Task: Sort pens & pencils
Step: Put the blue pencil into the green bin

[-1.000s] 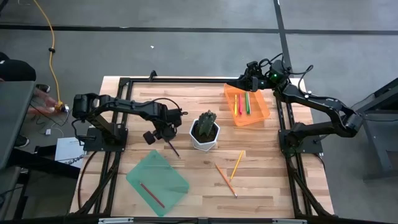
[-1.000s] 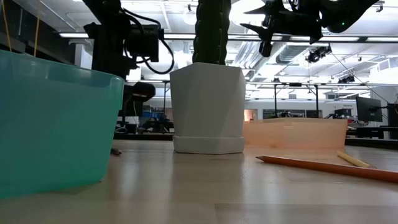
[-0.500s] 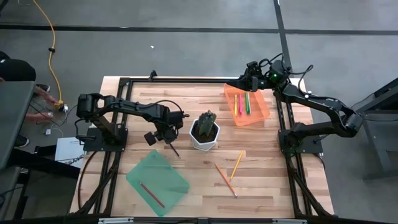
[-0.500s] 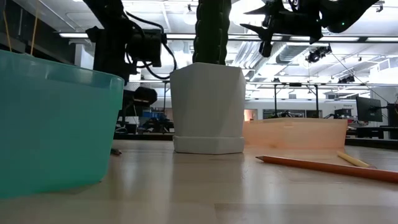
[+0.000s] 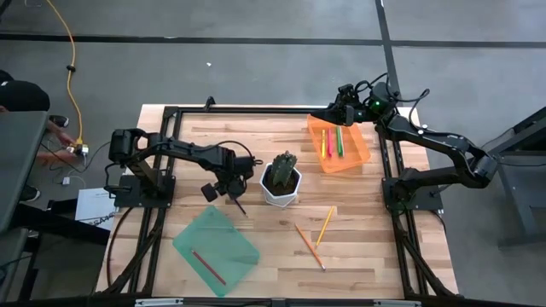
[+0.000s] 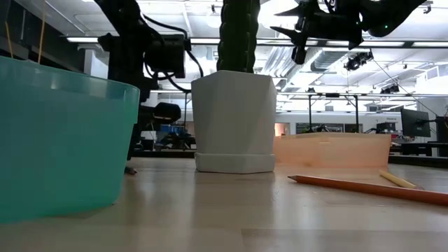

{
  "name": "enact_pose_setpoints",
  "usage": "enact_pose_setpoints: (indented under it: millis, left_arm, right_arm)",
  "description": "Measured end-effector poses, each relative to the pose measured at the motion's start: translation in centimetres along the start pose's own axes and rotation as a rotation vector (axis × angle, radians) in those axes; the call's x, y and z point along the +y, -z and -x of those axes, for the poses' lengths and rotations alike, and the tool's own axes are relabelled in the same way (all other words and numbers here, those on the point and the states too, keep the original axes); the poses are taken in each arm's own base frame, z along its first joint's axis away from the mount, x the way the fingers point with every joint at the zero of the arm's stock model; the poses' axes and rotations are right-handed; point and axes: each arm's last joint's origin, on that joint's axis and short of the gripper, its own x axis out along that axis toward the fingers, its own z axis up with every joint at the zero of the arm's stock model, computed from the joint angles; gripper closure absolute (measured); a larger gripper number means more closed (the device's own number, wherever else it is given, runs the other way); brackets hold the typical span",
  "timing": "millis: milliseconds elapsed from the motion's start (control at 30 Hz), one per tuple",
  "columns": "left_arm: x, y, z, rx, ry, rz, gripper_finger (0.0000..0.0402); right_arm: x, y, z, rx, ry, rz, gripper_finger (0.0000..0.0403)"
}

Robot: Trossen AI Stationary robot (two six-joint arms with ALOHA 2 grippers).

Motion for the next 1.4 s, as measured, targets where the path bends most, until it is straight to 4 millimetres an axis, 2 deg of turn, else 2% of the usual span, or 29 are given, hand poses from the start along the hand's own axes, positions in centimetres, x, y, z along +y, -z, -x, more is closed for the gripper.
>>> enact_pose_setpoints:
  millis: [533,700,833,1400]
  left_arm:
    - [-0.1,-0.1,-0.1,-0.029,0.019,-0.002,0.0307]
    - [-1.2,0.3,-1.0,-0.002,0.061,-0.008,0.0307]
    - [-1.6,-0.2,-1.3,0.037,0.033,-0.036,0.0307]
    - [-1.3,-0.5,-1.3,0.043,-0.014,0.028,0.0307]
  right_arm:
    - [0.0,0.0,0.0,0.0,0.0,0.007,0.029]
    - [0.0,0.0,0.0,-0.001,0.001,0.008,0.029]
    - [0.0,0.0,0.0,-0.001,0.001,0.014,0.029]
    - [0.0,0.0,0.0,-0.003,0.003,0.015,0.029]
